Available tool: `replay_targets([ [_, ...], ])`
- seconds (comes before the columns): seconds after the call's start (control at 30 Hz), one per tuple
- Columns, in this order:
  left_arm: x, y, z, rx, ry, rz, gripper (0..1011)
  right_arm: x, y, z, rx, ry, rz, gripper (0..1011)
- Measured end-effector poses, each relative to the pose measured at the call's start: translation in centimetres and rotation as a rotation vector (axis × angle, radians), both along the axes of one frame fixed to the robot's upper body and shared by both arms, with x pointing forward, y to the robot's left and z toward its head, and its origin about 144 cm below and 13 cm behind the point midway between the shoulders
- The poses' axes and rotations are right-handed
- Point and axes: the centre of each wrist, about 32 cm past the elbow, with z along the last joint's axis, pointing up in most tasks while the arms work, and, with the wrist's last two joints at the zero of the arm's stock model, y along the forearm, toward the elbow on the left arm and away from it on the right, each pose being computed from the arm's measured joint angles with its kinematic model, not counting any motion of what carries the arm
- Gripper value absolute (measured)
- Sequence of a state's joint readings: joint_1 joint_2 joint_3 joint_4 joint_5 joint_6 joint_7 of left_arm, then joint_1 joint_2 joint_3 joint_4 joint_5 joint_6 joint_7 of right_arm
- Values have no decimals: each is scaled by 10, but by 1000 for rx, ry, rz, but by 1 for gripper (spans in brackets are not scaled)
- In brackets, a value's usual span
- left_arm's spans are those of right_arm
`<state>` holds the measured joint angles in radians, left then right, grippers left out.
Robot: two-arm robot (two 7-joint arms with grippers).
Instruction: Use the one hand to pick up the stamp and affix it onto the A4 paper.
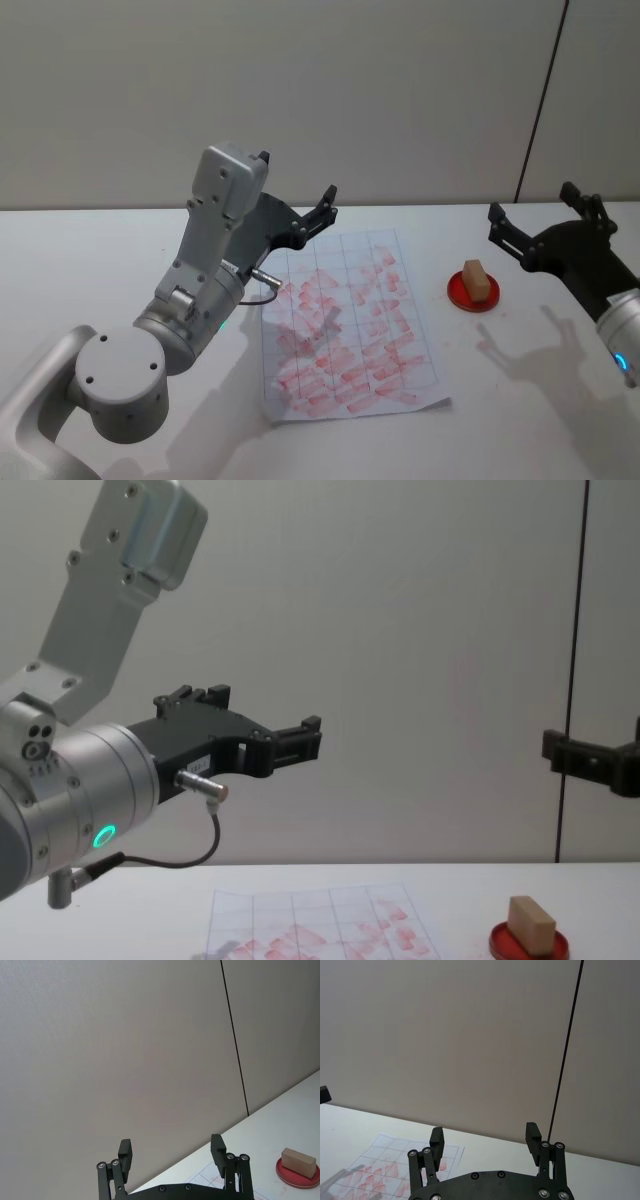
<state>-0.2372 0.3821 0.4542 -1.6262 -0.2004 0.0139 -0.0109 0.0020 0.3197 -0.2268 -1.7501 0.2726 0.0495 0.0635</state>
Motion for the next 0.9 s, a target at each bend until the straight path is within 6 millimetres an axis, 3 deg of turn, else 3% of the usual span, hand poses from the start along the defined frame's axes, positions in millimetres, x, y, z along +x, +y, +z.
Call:
replay_targets([
  [0.9,0,0,0,0,0,0,1001,-5,-3,0,4,-10,10,1001],
])
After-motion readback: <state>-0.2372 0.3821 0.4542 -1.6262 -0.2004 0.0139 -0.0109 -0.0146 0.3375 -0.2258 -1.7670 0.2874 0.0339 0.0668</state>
